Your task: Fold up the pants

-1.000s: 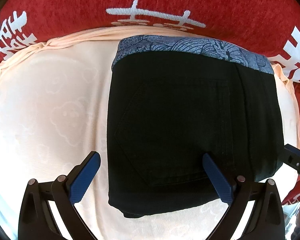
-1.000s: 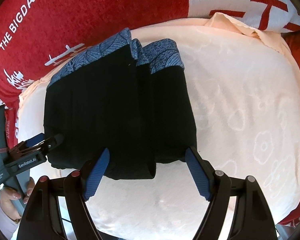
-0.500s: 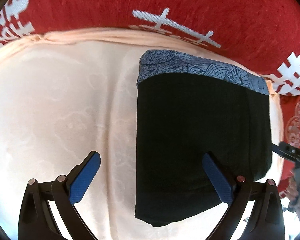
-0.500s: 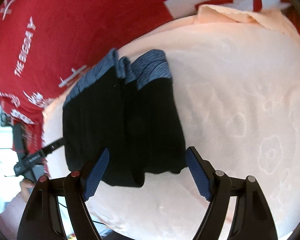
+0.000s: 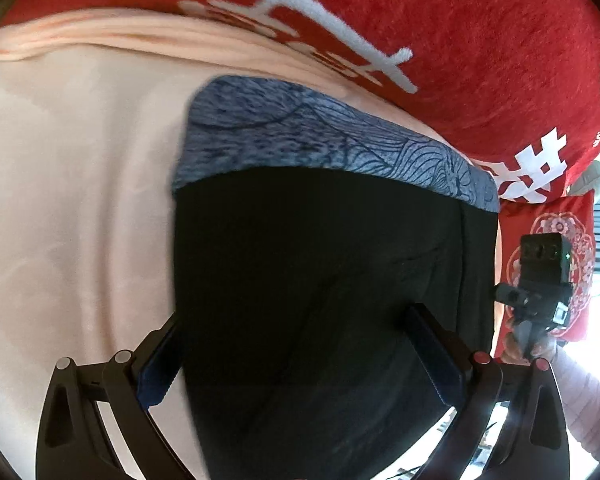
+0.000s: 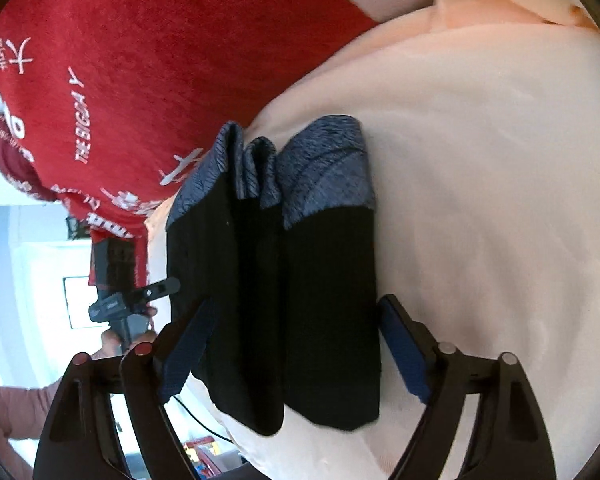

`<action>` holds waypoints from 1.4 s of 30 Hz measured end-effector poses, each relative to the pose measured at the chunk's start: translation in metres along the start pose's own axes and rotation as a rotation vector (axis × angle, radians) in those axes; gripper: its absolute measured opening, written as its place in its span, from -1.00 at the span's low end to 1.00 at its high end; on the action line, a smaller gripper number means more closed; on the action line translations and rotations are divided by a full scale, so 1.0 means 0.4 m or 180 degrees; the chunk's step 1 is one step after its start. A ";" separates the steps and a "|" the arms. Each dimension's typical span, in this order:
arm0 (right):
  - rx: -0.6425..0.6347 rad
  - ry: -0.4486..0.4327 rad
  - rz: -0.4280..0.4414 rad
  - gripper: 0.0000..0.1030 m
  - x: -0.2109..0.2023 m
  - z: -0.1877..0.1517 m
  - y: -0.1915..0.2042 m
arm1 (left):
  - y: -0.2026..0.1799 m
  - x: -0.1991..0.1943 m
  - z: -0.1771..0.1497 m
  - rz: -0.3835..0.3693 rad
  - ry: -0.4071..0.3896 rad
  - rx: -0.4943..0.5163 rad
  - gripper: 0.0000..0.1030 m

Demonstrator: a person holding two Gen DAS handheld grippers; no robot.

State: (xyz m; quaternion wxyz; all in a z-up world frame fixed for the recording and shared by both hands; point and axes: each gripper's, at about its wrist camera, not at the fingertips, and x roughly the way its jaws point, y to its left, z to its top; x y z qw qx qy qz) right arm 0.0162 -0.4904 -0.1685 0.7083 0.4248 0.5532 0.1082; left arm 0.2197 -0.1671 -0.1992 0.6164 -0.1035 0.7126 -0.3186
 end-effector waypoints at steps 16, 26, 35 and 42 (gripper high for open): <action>0.0255 0.0129 -0.0207 0.05 0.045 0.033 -0.006 | -0.117 -0.052 -0.031 0.0389 -0.0299 0.0123 0.27; 0.0277 0.0085 0.0168 -0.35 -0.032 -0.017 0.042 | -0.201 -0.164 -0.146 0.0553 -0.0380 0.0100 0.19; 0.0340 0.0197 0.0375 -0.35 -0.079 -0.182 0.086 | -0.155 -0.150 -0.285 0.0644 -0.0204 0.0038 0.20; 0.0312 0.0272 -0.0370 -0.01 0.007 -0.295 0.028 | -0.073 -0.063 -0.305 0.0868 -0.0271 0.0072 1.00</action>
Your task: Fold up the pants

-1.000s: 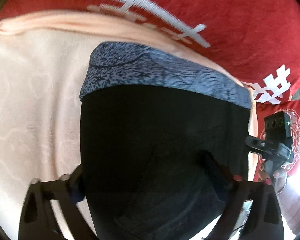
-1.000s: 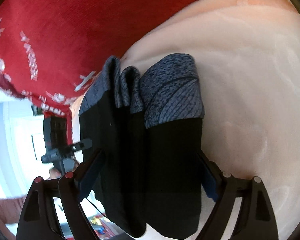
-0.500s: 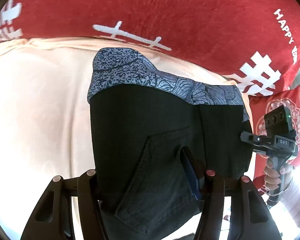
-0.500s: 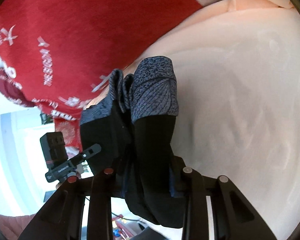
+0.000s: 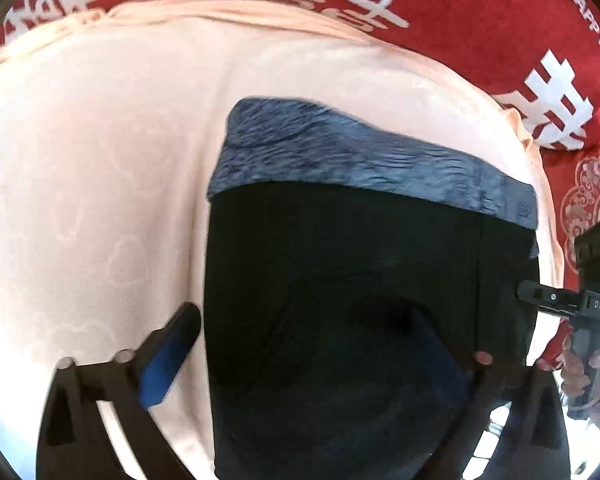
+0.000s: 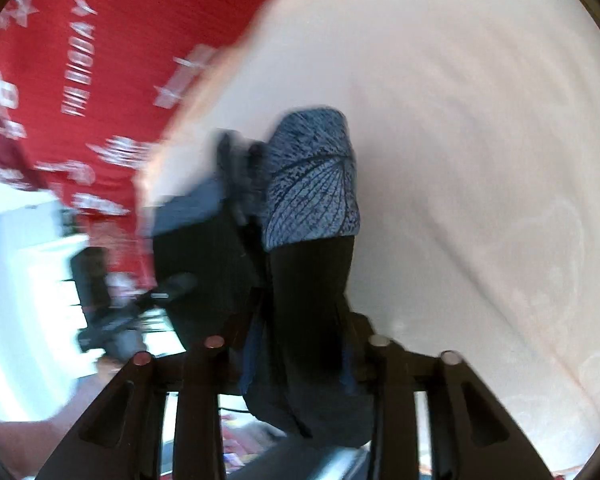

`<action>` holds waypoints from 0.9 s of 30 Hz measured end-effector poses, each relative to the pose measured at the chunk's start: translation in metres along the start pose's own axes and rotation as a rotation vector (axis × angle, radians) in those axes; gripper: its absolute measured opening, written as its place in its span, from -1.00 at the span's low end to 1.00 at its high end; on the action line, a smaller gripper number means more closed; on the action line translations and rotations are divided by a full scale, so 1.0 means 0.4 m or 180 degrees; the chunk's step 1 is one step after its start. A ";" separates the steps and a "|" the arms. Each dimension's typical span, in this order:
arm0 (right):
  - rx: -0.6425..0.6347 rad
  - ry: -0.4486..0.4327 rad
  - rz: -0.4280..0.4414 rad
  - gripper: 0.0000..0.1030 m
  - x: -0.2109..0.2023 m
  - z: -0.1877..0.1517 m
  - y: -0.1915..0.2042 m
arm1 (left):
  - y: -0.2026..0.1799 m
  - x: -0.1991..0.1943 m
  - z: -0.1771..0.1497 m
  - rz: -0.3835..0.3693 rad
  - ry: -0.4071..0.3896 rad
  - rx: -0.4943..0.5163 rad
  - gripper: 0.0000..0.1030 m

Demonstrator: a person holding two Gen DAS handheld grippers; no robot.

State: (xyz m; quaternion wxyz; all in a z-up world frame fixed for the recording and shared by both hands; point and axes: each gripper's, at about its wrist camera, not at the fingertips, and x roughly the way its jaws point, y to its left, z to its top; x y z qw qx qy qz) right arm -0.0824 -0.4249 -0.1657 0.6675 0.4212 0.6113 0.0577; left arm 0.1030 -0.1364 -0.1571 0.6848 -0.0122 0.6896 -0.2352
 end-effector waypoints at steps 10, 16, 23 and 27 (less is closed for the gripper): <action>-0.0042 -0.0557 -0.1106 0.05 -0.106 -0.055 0.026 | -0.039 -0.189 0.026 0.0253 -0.0574 0.0108 1.00; -0.0190 -0.0733 -0.0749 -0.57 -0.148 -0.038 0.105 | -0.132 -0.136 0.052 0.0040 -0.0607 0.0342 1.00; -0.0440 -0.0467 -0.0848 -0.59 -0.003 0.001 0.159 | -0.101 -0.006 0.045 0.0322 -0.0504 0.0286 1.00; -0.0466 -0.0512 -0.0768 -0.65 0.005 -0.003 0.145 | -0.103 -0.005 0.051 0.0347 -0.0484 0.0265 1.00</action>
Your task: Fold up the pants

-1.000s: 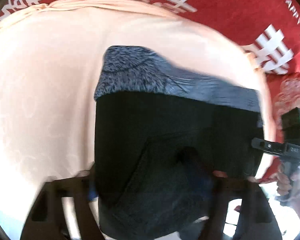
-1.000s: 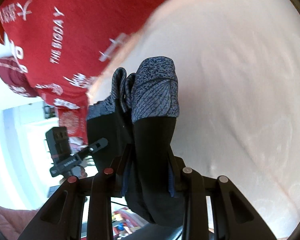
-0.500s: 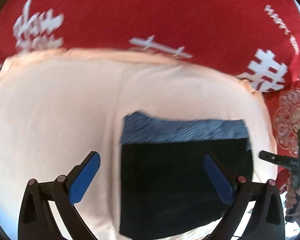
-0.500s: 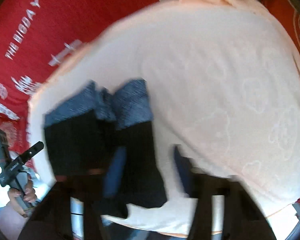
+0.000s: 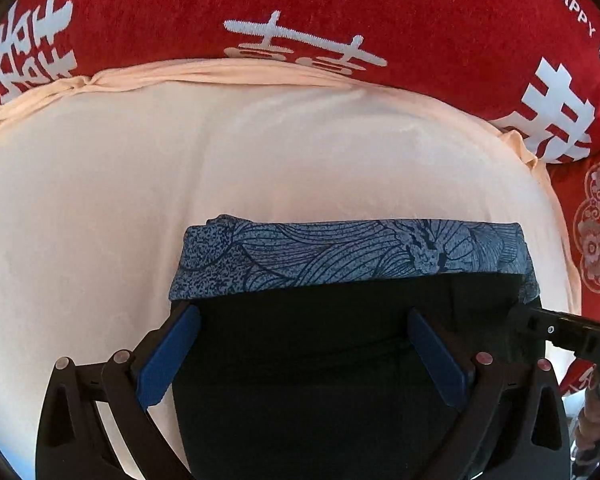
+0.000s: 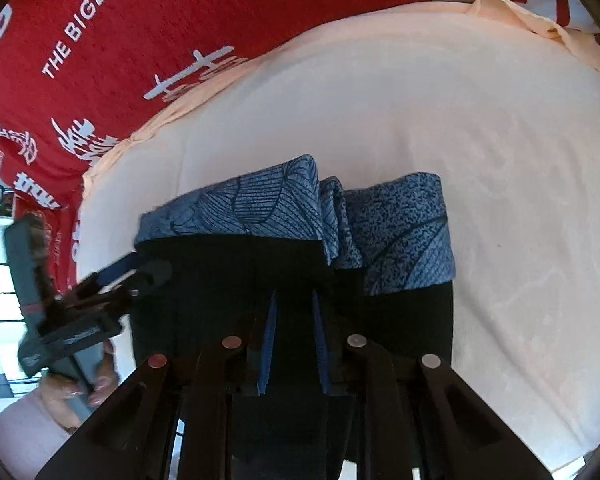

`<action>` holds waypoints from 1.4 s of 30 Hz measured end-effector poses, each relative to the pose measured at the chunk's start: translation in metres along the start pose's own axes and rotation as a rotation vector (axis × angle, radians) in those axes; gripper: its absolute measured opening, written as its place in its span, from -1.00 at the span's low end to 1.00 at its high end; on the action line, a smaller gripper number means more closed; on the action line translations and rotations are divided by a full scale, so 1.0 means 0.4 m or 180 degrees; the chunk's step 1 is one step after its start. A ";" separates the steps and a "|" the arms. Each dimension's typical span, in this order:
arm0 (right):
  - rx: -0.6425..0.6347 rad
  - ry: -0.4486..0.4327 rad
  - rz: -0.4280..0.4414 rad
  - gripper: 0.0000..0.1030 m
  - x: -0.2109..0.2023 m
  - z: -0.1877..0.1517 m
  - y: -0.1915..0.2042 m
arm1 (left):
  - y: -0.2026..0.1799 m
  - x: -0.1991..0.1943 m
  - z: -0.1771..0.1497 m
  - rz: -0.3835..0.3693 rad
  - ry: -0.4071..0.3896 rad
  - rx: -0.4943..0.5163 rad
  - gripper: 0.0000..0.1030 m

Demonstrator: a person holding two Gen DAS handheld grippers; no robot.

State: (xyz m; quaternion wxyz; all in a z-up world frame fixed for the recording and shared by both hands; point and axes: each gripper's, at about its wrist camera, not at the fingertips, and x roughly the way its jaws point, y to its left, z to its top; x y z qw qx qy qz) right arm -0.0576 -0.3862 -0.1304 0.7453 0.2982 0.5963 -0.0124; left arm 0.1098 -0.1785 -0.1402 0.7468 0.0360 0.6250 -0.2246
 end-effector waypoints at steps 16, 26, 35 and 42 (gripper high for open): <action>0.0218 0.0009 -0.0212 0.01 -0.103 -0.086 0.004 | -0.070 -0.129 -0.091 0.0365 0.0262 0.0174 1.00; 0.0248 0.0032 -0.0574 0.53 -0.164 -0.201 0.041 | -0.106 -0.243 -0.164 0.0539 0.0237 0.0250 1.00; -0.0003 -0.0124 -0.0985 0.88 -0.214 -0.237 0.119 | -0.097 -0.314 -0.198 0.0727 0.0348 0.0207 1.00; -0.0004 0.0029 -0.1072 0.88 -0.240 -0.256 0.158 | -0.082 -0.360 -0.204 0.0756 0.0411 0.0118 1.00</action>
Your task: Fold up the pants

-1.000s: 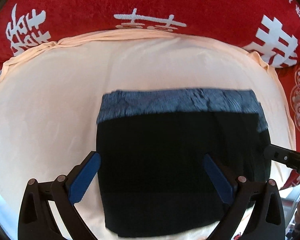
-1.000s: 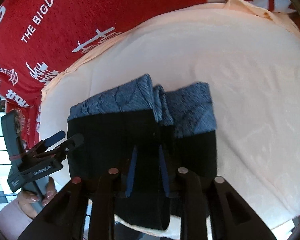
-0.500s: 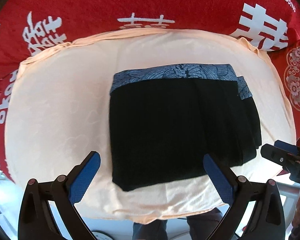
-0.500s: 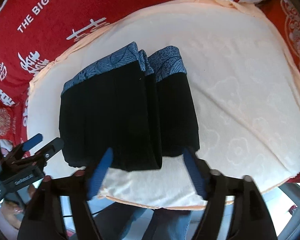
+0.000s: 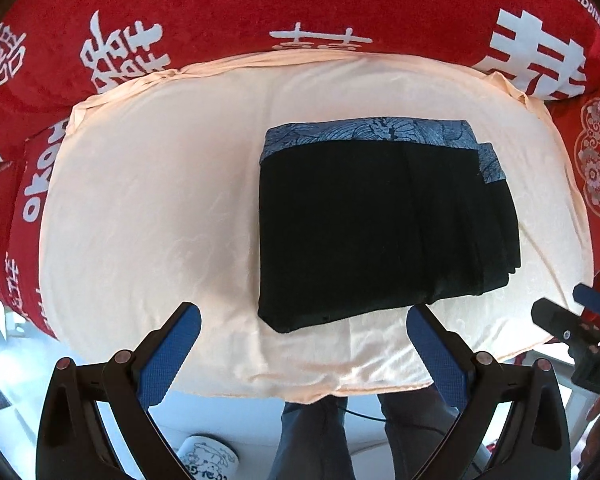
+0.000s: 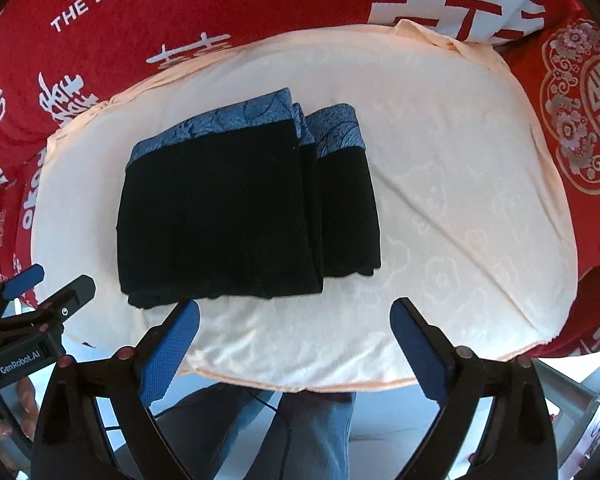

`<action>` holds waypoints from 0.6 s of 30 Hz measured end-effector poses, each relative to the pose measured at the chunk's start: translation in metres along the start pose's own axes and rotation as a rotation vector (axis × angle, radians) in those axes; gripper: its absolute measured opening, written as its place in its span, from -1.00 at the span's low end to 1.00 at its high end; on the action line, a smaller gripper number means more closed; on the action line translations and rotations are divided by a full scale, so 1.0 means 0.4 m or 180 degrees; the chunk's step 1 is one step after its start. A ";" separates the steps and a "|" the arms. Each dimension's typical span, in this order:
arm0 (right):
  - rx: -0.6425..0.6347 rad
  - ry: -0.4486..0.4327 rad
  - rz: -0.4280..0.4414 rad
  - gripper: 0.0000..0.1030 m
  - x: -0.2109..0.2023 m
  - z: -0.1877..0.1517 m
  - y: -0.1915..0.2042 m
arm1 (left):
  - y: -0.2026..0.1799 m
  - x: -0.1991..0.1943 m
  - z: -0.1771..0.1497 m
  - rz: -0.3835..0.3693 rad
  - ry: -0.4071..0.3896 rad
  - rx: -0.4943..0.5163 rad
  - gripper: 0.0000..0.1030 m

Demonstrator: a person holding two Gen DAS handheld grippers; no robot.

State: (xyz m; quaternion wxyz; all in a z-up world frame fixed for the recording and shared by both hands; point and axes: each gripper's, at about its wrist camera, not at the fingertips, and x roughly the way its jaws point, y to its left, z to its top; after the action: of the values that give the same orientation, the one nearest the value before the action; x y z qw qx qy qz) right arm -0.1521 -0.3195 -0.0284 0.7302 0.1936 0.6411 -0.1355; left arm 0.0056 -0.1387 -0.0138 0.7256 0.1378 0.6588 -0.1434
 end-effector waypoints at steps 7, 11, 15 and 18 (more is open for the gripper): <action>0.0051 0.0159 -0.0057 0.88 -0.026 -0.018 0.021 | 0.012 -0.033 -0.005 0.0019 -0.0007 -0.0045 1.00; 0.0113 0.0200 -0.0101 0.88 -0.041 -0.019 0.022 | 0.016 -0.053 -0.002 0.0004 -0.0044 -0.0071 1.00; 0.0175 0.0189 -0.0117 0.88 -0.059 -0.014 0.020 | 0.020 -0.068 0.005 -0.0032 -0.0084 -0.0070 1.00; 0.0178 0.0174 -0.0139 0.88 -0.073 -0.012 0.024 | 0.022 -0.078 0.010 -0.0046 -0.0111 -0.0080 1.00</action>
State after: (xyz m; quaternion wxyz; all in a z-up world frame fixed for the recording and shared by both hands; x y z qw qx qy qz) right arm -0.1560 -0.3103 0.0009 0.7035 0.2035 0.6609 -0.1638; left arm 0.0098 -0.1312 0.0179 0.7376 0.1214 0.6488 -0.1427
